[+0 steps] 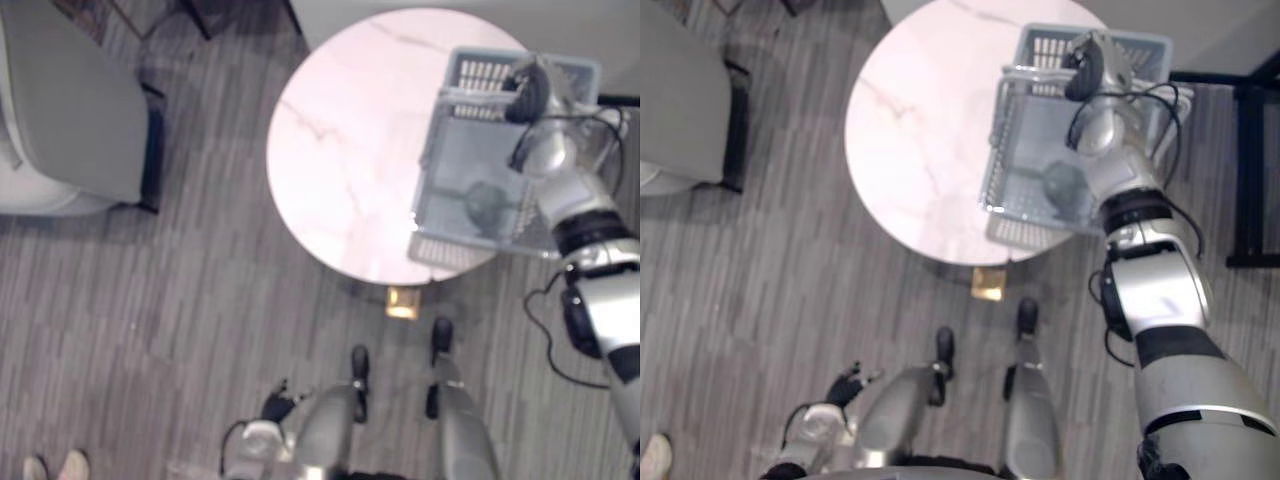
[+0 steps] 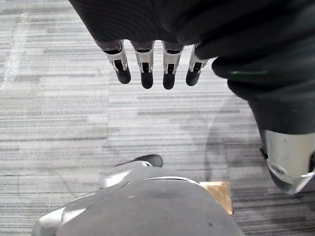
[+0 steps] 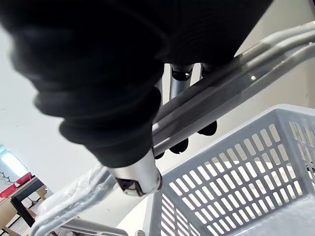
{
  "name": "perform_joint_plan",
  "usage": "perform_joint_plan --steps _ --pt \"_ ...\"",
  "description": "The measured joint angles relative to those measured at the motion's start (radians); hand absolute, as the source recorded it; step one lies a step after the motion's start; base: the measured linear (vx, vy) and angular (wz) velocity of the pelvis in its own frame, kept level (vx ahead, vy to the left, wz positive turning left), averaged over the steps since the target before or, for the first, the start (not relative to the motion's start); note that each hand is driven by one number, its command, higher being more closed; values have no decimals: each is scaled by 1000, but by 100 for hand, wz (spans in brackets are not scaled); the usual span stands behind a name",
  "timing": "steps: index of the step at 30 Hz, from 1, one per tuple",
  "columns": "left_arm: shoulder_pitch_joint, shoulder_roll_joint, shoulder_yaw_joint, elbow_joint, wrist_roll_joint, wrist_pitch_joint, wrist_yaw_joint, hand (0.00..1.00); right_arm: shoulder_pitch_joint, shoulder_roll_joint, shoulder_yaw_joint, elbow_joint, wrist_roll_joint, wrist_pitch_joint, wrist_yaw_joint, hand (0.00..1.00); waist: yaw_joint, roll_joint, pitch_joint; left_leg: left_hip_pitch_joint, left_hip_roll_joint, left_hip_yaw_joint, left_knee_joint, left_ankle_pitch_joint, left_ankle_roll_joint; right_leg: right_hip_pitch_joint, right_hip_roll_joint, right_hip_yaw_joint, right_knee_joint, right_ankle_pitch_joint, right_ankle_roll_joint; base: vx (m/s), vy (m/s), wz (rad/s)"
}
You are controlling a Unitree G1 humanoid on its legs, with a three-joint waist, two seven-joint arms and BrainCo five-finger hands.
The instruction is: Pick vegetable in the basket
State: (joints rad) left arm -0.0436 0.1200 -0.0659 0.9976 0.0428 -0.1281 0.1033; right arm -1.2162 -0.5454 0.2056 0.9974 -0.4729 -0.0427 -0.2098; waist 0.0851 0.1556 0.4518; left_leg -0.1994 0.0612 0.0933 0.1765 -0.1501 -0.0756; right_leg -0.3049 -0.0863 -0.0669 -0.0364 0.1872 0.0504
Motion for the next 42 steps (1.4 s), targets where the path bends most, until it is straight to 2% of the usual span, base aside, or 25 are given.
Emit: perform_joint_plan --steps 4,8,13,14,15,17,19,20,21,22,23,24,25,28,29,30,31,32,33,34,36,37,39,40,42 --pt "-8 1 -5 -5 6 0 0 0 105 1 -13 -61 2 16 10 100 -4 -7 2 47 0 6 0 -5 5 46 1 11 0 -1 0 -20 15 -6" --pt "-21 11 -35 -4 29 7 -1 0 301 21 -126 -219 16 18 -1 100 -26 -32 -3 87 -1 22 0 -17 5 87 1 25 3 -11 7 -22 9 -14" --pt "-30 38 -94 -25 50 8 -10 0 589 150 -278 -357 107 26 -20 100 -60 -127 -59 161 2 100 -32 -21 5 105 11 86 10 -11 9 21 10 -42" --pt "-43 33 -109 -29 50 8 -18 0 660 186 -294 -368 136 34 -29 100 -69 -149 -73 187 6 143 -35 -17 9 104 0 35 18 -46 -1 14 21 -81" --pt "-50 11 -117 -41 50 7 -24 0 709 228 -314 -368 161 43 -31 100 -77 -162 -81 200 21 204 -33 -16 10 78 -46 -179 94 -100 -73 20 38 -86" --pt "-62 -3 -127 -41 50 8 -31 0 774 276 -317 -368 180 46 -31 100 -84 -169 -85 230 50 289 -34 -19 11 82 -112 -436 171 -143 -136 54 47 -104" --pt "-69 -4 -123 -42 49 15 -33 0 842 357 -311 -348 208 47 -22 100 -74 -193 -108 273 88 443 -7 -50 -11 97 -156 -686 235 -172 -167 124 -31 -175" --pt "-69 -5 -119 -42 49 20 -32 0 850 366 -311 -334 212 48 -22 100 -75 -192 -108 288 100 486 6 -58 -20 98 -149 -718 244 -195 -200 94 -89 -171" --pt "-70 -7 -102 -42 47 24 -31 0 861 367 -310 -303 215 51 -19 100 -80 -183 -113 314 111 553 10 -63 -26 106 -148 -766 274 -244 -255 126 -114 -167" --pt "-66 -22 -77 -48 47 24 -28 0 898 358 -312 -261 214 53 -18 100 -84 -169 -137 373 129 664 -13 -64 -29 151 -188 -954 385 -375 -305 125 -86 -174" --pt "-58 -21 -66 -54 47 23 -26 0 912 358 -311 -247 213 53 -13 100 -77 -171 -153 400 133 706 -20 -74 -44 169 -205 -1006 412 -385 -271 204 -130 -219" --pt "-48 -17 -33 -47 51 23 -19 0 938 356 -312 -233 210 53 3 100 -76 -167 -165 446 148 789 -18 -99 -85 165 -173 -979 430 -374 -205 198 -138 -206" --pt "-53 -12 0 -27 69 26 -17 0 976 354 -316 -238 208 47 18 100 -86 -164 -174 471 163 839 -9 -103 -88 155 -129 -910 413 -374 -205 190 -136 -191" --pt "-63 -3 33 -2 110 28 -12 0 1070 351 -381 -260 219 43 24 100 -119 -161 -193 499 170 864 9 -111 -90 151 -79 -819 387 -374 -205 135 -78 -116" --pt "-64 1 62 16 131 30 -10 0 1138 348 -410 -280 241 35 23 100 -137 -156 -213 513 181 891 57 -92 -102 149 -51 -775 383 -384 -180 150 -50 -130" --pt "-59 16 93 39 137 37 -6 0 1185 348 -421 -298 246 18 23 100 -141 -164 -232 513 235 918 208 -81 -116 155 -29 -728 365 -393 -162 166 -62 -129" --pt "-48 23 102 42 137 48 -1 0 1206 347 -427 -309 247 13 25 100 -141 -161 -238 502 280 931 311 -67 -107 169 -8 -698 341 -387 -154 169 -95 -159" --pt "-22 34 114 50 137 53 6 0 1236 348 -426 -316 246 10 24 100 -139 -151 -245 483 383 910 530 9 -18 209 50 -633 276 -367 -150 98 -111 -172" --pt "3 40 122 64 137 53 10 0 1256 341 -418 -314 244 15 27 100 -138 -138 -254 419 441 803 706 20 58 233 93 -553 232 -350 -161 70 -98 -180" --pt "12 38 126 67 137 53 11 0 1260 330 -404 -311 242 18 28 100 -137 -135 -257 367 436 714 763 -6 57 239 108 -512 223 -346 -168 63 -46 -198" --pt "62 34 136 79 137 54 11 0 1247 320 -352 -262 237 25 46 100 -107 -133 -258 212 320 418 798 -95 36 261 156 -333 190 -332 -195 88 53 -237" --pt "76 30 141 79 135 55 11 0 1246 325 -349 -244 238 25 48 100 -102 -133 -258 186 290 366 778 -109 41 273 168 -284 184 -328 -188 84 82 -240" --pt "106 17 151 76 127 51 14 0 1244 328 -355 -186 238 34 46 100 -77 -136 -257 109 167 186 576 -135 35 302 179 -137 176 -314 -163 100 125 -210" --pt "107 17 151 76 126 51 14 0 1244 328 -358 -183 239 37 46 100 -77 -137 -255 90 135 137 504 -132 31 304 179 -106 172 -311 -160 136 165 -169" --pt "107 -1 152 76 121 47 15 0 1245 320 -394 -178 250 45 45 100 -76 -120 -261 56 42 -21 170 -81 -23 321 179 -11 129 -291 -128 149 161 -149"
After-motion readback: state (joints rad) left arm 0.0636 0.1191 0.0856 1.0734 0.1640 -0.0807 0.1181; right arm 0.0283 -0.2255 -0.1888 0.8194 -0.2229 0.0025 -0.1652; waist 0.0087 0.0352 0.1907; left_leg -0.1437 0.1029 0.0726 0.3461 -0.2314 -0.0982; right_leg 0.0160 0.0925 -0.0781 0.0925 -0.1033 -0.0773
